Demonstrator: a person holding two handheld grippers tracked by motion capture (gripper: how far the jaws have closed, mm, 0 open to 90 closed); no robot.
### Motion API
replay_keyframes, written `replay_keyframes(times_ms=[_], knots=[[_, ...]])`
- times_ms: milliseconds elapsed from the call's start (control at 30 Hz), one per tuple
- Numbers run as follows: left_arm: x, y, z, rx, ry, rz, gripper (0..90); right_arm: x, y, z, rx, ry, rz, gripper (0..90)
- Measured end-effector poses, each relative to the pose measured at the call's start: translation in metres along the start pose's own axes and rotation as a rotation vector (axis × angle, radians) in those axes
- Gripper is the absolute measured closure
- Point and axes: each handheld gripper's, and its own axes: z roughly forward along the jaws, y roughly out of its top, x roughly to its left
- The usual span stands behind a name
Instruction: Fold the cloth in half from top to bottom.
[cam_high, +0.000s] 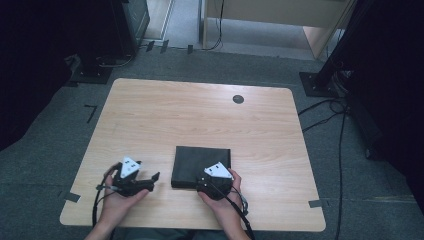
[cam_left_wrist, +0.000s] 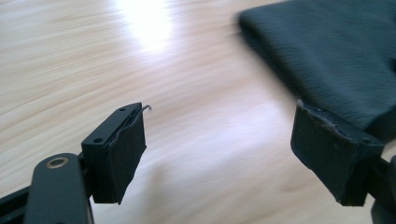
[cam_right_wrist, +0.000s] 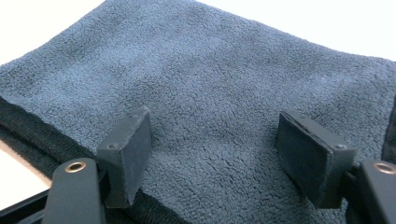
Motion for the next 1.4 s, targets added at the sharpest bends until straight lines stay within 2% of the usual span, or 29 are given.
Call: replay_keyframes(times_ms=[33, 67, 133, 233, 367, 400, 467, 567, 667, 733, 800, 900, 933, 967, 1000, 1100, 1133, 1167, 1200, 1233, 1400], knots=[[0.018, -0.002, -0.004, -0.005, 0.027, -0.050, 18.4, -0.002, 0.003, 0.004, 0.000, 0.000, 0.000, 27.0], [0.025, -0.003, -0.005, -0.006, 0.046, -0.063, 18.5, -0.003, 0.007, 0.008, 0.003, 0.000, 0.008, 27.0], [0.036, -0.007, -0.008, 0.001, 0.097, -0.063, 18.7, -0.007, 0.015, 0.019, 0.002, -0.001, 0.007, 26.8], [0.047, -0.014, -0.012, 0.018, 0.125, -0.071, 18.5, -0.014, 0.028, 0.034, 0.001, 0.000, 0.007, 26.7], [0.052, -0.016, -0.014, 0.016, 0.140, -0.093, 18.2, -0.020, 0.038, 0.046, 0.003, 0.004, 0.008, 26.8], [0.053, -0.016, -0.014, 0.017, 0.142, -0.093, 18.2, -0.025, 0.045, 0.054, 0.002, -0.002, 0.009, 27.1], [0.052, -0.018, -0.013, 0.036, 0.150, -0.077, 17.8, -0.027, 0.049, 0.060, 0.003, -0.013, 0.020, 27.1], [0.052, -0.018, -0.012, 0.043, 0.146, -0.079, 17.2, -0.031, 0.057, 0.070, 0.000, -0.025, 0.018, 27.1], [0.053, -0.019, -0.012, 0.053, 0.150, -0.074, 17.0, -0.036, 0.062, 0.076, -0.002, -0.019, 0.002, 27.1], [0.055, -0.022, -0.011, 0.067, 0.169, -0.069, 16.9, -0.043, 0.068, 0.083, 0.000, -0.001, 0.001, 27.1], [0.058, -0.023, -0.011, 0.075, 0.161, -0.079, 16.7, -0.045, 0.069, 0.084, -0.005, 0.010, -0.003, 26.9], [0.058, -0.023, -0.011, 0.075, 0.164, -0.081, 16.5, -0.045, 0.067, 0.081, -0.012, 0.006, -0.012, 26.7], [0.057, -0.024, -0.010, 0.085, 0.162, -0.081, 16.3, -0.044, 0.066, 0.074, -0.010, 0.021, -0.004, 19.0], [0.057, -0.024, -0.010, 0.085, 0.162, -0.081, 16.2, -0.044, 0.066, 0.074, -0.010, 0.021, -0.004, 19.0], [0.057, -0.025, -0.010, 0.098, 0.159, -0.073, 16.1, -0.044, 0.064, 0.059, -0.020, 0.048, 0.003, 14.1], [0.057, -0.027, -0.011, 0.104, 0.158, -0.084, 15.6, -0.044, 0.057, 0.037, -0.014, 0.013, -0.026, 13.5], [0.057, -0.028, -0.011, 0.107, 0.156, -0.084, 15.5, -0.048, 0.052, 0.028, -0.018, 0.019, -0.036, 13.0], [0.057, -0.028, -0.011, 0.107, 0.156, -0.084, 15.4, -0.048, 0.052, 0.028, -0.018, 0.019, -0.036, 13.0], [0.056, -0.030, -0.013, 0.113, 0.153, -0.080, 14.5, -0.060, 0.038, 0.011, 0.003, 0.033, -0.033, 6.3], [0.056, -0.031, -0.014, 0.112, 0.154, -0.079, 14.3, -0.068, 0.030, 0.003, 0.014, 0.033, -0.024, 3.1], [0.056, -0.033, -0.016, 0.112, 0.148, -0.075, 13.6, -0.111, -0.005, -0.027, 0.060, -0.003, 0.064, 0.5]])
